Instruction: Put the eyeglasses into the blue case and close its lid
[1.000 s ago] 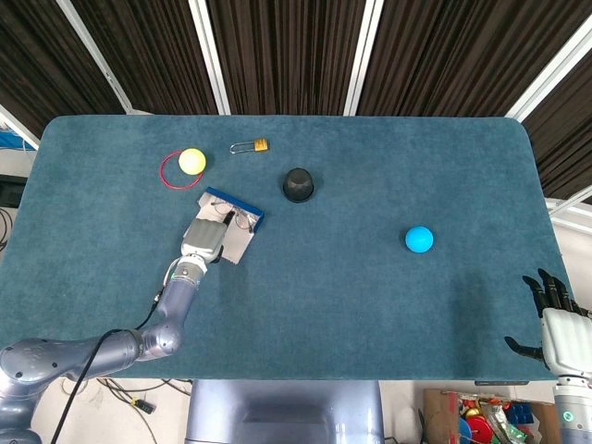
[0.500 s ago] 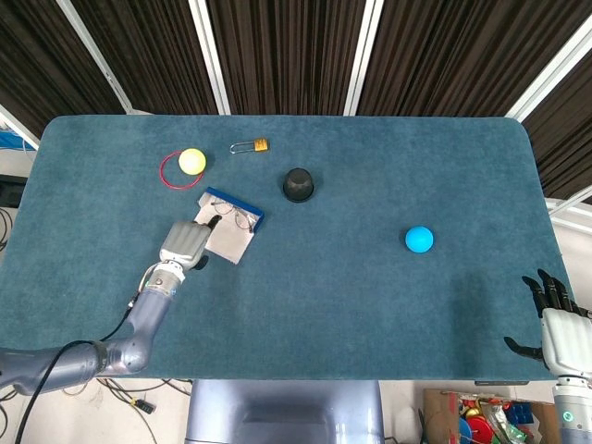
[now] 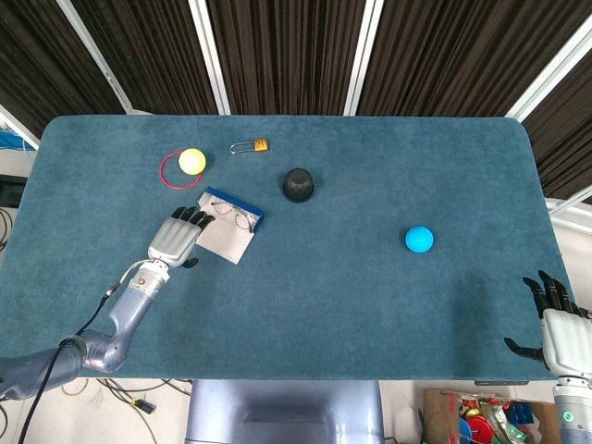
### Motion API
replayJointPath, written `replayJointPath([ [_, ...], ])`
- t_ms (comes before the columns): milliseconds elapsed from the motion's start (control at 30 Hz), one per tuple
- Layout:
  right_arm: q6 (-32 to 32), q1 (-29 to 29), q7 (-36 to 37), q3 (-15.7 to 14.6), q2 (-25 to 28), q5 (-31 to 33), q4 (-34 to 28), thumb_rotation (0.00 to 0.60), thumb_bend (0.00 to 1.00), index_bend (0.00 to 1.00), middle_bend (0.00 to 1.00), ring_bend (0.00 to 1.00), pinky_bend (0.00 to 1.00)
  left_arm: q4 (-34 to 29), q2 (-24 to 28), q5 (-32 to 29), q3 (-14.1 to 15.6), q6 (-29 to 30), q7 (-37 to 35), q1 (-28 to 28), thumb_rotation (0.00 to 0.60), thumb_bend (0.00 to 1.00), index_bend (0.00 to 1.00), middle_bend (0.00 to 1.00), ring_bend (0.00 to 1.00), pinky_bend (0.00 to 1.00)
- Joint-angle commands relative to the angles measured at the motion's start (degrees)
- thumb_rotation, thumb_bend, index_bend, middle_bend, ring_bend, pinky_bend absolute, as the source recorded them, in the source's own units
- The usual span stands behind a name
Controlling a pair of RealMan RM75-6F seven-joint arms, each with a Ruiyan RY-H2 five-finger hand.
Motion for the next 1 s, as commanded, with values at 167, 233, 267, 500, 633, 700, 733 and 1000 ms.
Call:
replayJointPath([
  [167,-0.2,0.0,0.1,0.1,0.1,0.4,-0.1,0.6,0.13,0.13,0.0,0.0,0.23,6.5,-4.0,3.2,0.0,-2.0,-3.3,-0.5,0.6,0.21,0.19,0.18,0.08,0.14],
  [233,-0.1,0.0,0.1,0.0,0.1,0.3,-0.1,0.6,0.13,0.13,0.0,0.0,0.23,7.5,-4.7,3.3,-0.3,-2.6,-3.6,-0.6,0.6,0.21,0.2,0.18,0.08,0.14],
  [267,0.0,0.0,0.1,0.0,0.1,0.3,-0.1,0.6,0.13,0.13,0.0,0.0,0.23,7.8,-4.9,3.4,-0.5,-2.6,-3.8,-0.7,0.6,0.21,0.2,0.18,0.08,0.14],
  [500,0.0,0.0,0.1,0.0,0.1,0.3,-0.1,0.6,0.13,0.13,0.0,0.0,0.23,9.5,-6.5,3.7,-1.6,-2.4,-2.8,-0.9,0.6,0.21,0.23,0.19,0.08,0.14],
  [633,-0.1,0.0,0.2,0.0,0.1,0.3,-0.1,0.6,0.13,0.13,0.0,0.0,0.23,10.6,-7.5,3.7,-2.1,-2.7,-2.5,-1.1,0.6,0.21,0.26,0.19,0.08,0.14],
  [700,-0.2,0.0,0.2,0.0,0.1,0.4,0.0,0.6,0.13,0.13,0.0,0.0,0.23,11.3,-8.0,3.8,-2.3,-3.1,-2.2,-1.2,0.6,0.21,0.26,0.18,0.08,0.14],
  [733,-0.2,0.0,0.2,0.0,0.1,0.4,0.0,0.6,0.13,0.13,0.0,0.0,0.23,11.6,-8.2,3.8,-2.4,-3.2,-2.2,-1.3,0.6,0.21,0.26,0.18,0.08,0.14],
  [1000,-0.3,0.1,0.2,0.1,0.1,0.6,0.0,0.6,0.13,0.13,0.0,0.0,0.23,13.8,-10.1,4.2,-2.7,-4.4,-1.6,-1.6,0.6,0.21,0.26,0.18,0.08,0.14],
])
